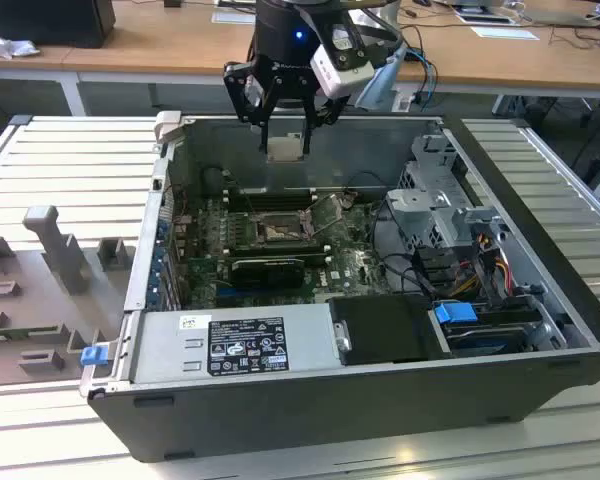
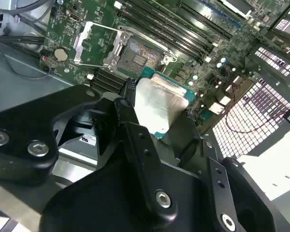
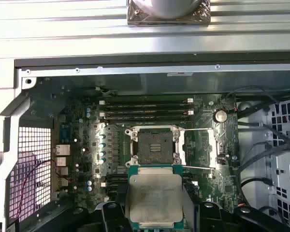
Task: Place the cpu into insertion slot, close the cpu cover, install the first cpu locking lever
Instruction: 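Place the cpu into insertion slot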
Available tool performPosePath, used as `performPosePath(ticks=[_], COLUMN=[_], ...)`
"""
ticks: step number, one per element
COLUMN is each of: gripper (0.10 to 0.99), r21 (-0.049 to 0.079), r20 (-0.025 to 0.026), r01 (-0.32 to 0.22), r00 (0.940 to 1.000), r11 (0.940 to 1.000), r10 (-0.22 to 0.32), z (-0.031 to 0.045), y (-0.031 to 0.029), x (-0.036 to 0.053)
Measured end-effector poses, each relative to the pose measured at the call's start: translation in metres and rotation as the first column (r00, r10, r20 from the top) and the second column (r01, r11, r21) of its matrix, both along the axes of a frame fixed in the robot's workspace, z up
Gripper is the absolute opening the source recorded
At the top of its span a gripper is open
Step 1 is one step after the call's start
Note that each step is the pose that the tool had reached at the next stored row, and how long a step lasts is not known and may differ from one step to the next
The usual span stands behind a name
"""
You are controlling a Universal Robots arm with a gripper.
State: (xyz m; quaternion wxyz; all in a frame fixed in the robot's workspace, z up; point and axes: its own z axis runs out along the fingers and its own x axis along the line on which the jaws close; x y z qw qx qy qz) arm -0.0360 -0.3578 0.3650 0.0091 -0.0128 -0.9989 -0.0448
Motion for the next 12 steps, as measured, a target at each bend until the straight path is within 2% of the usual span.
performPosePath(ticks=[1,5,11,12], gripper=[0.529,0.529,0.529,0.529], r21=[0.0,0.0,0.0,-0.002], r20=[0.0,0.0,-0.0002,-0.0023], r01=[0.0,0.064,0.086,0.086], r00=[1.0,0.9979,0.9963,0.9963], r11=[1.0,0.9979,0.9963,0.9963], r10=[0.0,-0.064,-0.086,-0.086], z=[0.0,0.0,-0.0009,-0.002], y=[0.0,0.0,0.0,0.0], x=[0.0,0.0,0.0,-0.0001])
